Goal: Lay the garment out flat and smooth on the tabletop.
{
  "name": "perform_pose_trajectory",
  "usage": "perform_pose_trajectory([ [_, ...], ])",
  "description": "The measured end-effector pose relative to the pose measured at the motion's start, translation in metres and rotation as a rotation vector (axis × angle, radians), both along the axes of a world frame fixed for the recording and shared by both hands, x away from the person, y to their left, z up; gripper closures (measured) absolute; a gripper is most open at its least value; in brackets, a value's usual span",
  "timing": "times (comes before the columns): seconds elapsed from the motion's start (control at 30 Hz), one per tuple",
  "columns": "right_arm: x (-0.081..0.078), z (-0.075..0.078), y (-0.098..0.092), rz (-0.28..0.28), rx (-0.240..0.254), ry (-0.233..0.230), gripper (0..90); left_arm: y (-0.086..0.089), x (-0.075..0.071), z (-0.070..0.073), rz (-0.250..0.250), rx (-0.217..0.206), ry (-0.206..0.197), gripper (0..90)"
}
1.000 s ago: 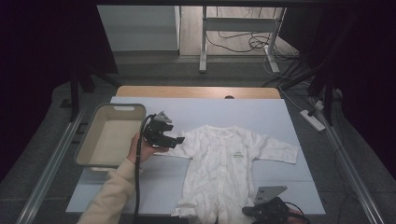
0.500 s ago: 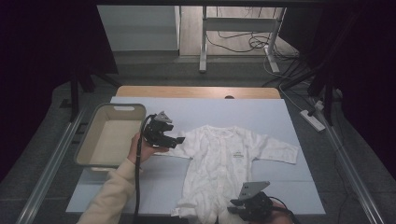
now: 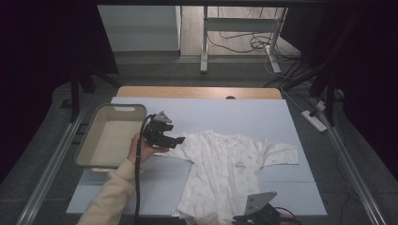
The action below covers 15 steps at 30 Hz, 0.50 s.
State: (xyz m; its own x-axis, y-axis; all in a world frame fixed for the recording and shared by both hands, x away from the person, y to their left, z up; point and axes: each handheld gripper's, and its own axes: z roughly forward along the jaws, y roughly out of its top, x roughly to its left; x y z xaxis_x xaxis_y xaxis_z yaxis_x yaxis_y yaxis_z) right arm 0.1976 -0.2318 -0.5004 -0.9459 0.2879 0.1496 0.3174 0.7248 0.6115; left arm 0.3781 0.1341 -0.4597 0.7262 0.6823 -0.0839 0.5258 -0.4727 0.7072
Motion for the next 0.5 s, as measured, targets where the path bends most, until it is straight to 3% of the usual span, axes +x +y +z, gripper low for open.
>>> perform_pose_trajectory([
  [0.13,0.019,0.009,-0.011,-0.127,0.096,-0.045,57.1,-0.001,0.0,0.0,-0.002,-0.002,-0.001,26.7],
  [0.2,0.029,0.012,-0.015,-0.169,0.11,-0.073,54.2,0.0,0.001,-0.001,-0.001,0.002,0.004,26.7],
  [0.33,0.051,0.012,-0.019,-0.245,0.093,-0.129,52.6,-0.001,0.001,-0.001,-0.004,0.004,0.005,26.7],
  [0.5,0.08,0.009,-0.022,-0.317,0.088,-0.144,52.1,-0.004,0.001,-0.002,-0.006,0.007,0.006,26.6],
])
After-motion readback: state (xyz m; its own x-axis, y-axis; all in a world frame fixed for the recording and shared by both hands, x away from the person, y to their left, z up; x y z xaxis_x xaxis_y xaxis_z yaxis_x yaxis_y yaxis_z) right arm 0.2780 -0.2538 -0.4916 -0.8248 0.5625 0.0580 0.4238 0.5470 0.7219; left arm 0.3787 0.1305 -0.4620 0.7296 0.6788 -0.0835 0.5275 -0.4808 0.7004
